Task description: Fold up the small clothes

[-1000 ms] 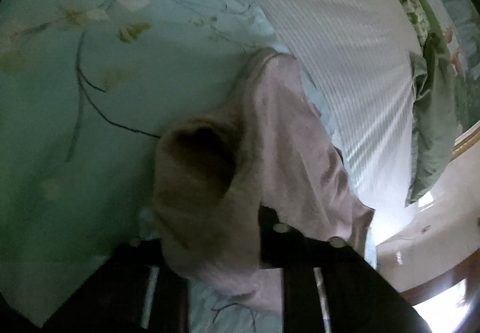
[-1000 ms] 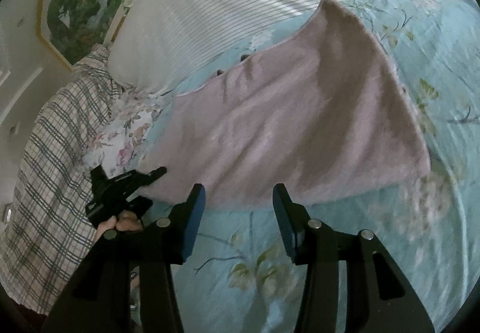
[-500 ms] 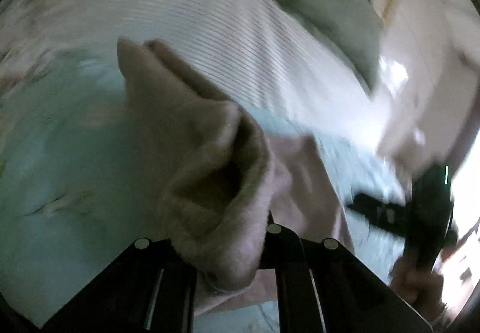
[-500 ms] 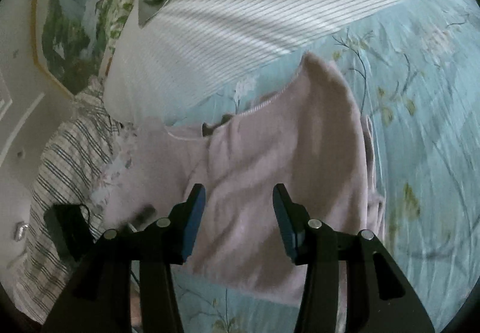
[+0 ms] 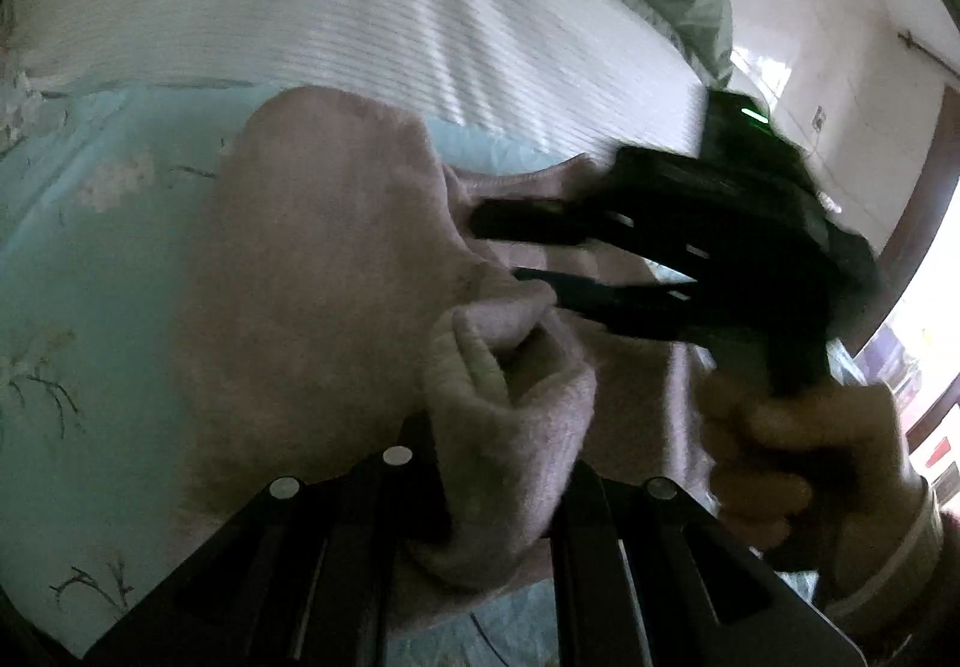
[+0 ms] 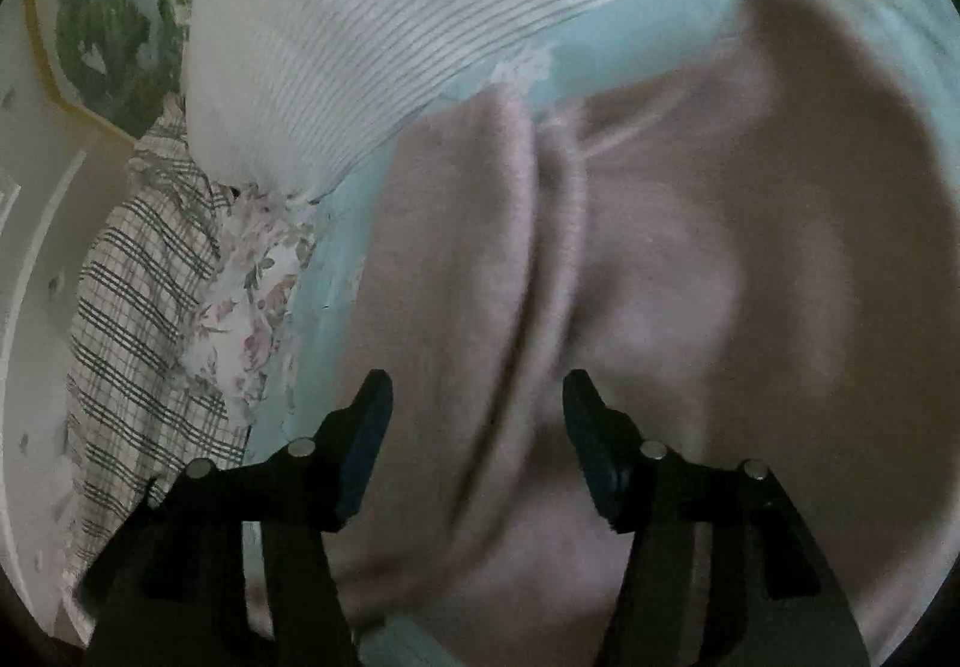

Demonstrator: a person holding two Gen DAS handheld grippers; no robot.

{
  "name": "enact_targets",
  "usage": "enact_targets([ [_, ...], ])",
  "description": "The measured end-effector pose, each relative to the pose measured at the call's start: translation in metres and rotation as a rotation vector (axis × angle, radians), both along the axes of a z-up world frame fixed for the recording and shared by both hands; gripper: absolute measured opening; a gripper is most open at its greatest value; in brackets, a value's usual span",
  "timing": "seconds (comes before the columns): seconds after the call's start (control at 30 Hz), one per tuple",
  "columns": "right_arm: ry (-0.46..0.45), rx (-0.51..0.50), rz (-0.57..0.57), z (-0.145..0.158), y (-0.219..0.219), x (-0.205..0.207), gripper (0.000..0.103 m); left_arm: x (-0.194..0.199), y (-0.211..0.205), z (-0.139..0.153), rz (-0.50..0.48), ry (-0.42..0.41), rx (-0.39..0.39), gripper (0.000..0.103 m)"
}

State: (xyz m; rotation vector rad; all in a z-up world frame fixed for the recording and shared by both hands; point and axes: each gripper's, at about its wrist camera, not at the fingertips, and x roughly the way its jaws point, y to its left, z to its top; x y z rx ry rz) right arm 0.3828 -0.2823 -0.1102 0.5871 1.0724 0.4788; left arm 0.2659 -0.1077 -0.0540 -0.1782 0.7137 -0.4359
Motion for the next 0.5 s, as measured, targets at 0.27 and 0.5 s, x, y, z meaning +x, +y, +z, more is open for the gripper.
enact_targets([
  [0.27,-0.129,-0.142,0.089,0.031,0.023,0.028,0.023,-0.009,-0.005,0.024,-0.007,-0.024,-0.015,0.008],
  [0.5,-0.26,-0.239,0.062,0.086,-0.038,-0.002,0.023,-0.013,-0.047,0.04,-0.093,-0.008,-0.138,0.008],
])
